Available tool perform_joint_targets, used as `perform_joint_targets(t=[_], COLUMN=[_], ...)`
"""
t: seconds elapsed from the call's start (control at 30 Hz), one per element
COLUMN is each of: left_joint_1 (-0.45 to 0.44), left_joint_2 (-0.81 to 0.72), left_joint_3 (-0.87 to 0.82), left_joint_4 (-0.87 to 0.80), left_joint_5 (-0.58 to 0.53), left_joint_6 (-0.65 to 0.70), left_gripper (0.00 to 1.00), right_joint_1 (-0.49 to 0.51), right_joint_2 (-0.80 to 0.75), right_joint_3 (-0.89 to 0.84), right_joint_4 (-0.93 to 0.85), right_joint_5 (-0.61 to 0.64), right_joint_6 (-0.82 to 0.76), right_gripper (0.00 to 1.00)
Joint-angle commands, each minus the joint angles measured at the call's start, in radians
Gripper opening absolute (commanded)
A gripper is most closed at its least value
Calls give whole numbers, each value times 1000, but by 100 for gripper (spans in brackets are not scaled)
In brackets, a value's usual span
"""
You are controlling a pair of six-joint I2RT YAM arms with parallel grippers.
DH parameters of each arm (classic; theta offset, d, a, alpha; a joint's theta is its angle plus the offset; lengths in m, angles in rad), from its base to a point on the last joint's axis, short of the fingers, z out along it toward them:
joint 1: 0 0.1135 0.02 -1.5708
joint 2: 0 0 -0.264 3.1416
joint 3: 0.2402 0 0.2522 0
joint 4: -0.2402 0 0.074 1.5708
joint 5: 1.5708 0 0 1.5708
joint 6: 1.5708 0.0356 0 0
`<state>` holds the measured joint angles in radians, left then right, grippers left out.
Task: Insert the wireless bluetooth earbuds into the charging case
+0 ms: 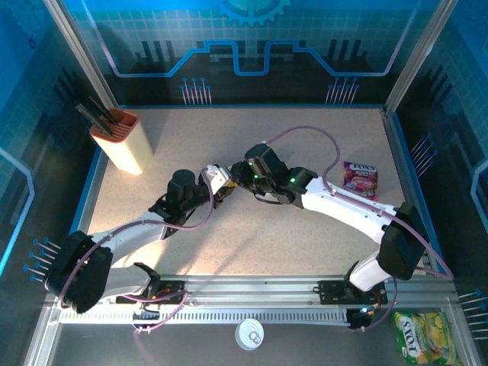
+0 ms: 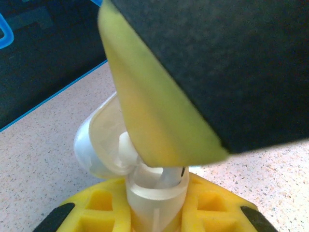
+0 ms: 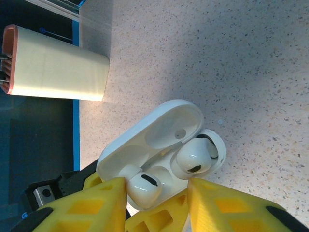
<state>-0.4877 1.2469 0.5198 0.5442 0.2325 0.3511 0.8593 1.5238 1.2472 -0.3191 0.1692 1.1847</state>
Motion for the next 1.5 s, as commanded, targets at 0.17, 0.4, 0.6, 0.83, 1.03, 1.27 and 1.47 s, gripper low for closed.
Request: perform_joint_targets(t=[0.17, 0.4, 0.6, 0.83, 1.03, 1.27, 1.47], left_joint_1=[-4, -4, -4, -5, -5, -4, -5], left_joint_2=[-14, -28, -31, -48, -54, -36, -24], left_joint_3=[7, 8, 10, 23, 31, 40, 42], left_joint_4=[72, 33, 1, -63, -88, -82, -66], left_joint_5=[45, 81, 149, 242, 259, 269, 280], left_joint_6=[7, 16, 39, 66, 67, 53, 37], left_gripper=[14, 15, 15, 16, 14, 15, 15], right_joint_1=[-4, -52, -106, -146, -146, -141, -143], right_joint_2=[-89, -155, -177, -68, 8, 31, 41], right_joint_3=[-40, -67, -20, 193, 286, 302, 288], right_joint_4=[-7, -20, -108, -424, -519, -535, -517], right_joint_5=[-65, -132, -260, -341, -379, -390, -404], right_joint_6=[-153, -243, -421, -633, -693, -688, -682], right_gripper=[42, 44, 37, 33, 30, 28, 28])
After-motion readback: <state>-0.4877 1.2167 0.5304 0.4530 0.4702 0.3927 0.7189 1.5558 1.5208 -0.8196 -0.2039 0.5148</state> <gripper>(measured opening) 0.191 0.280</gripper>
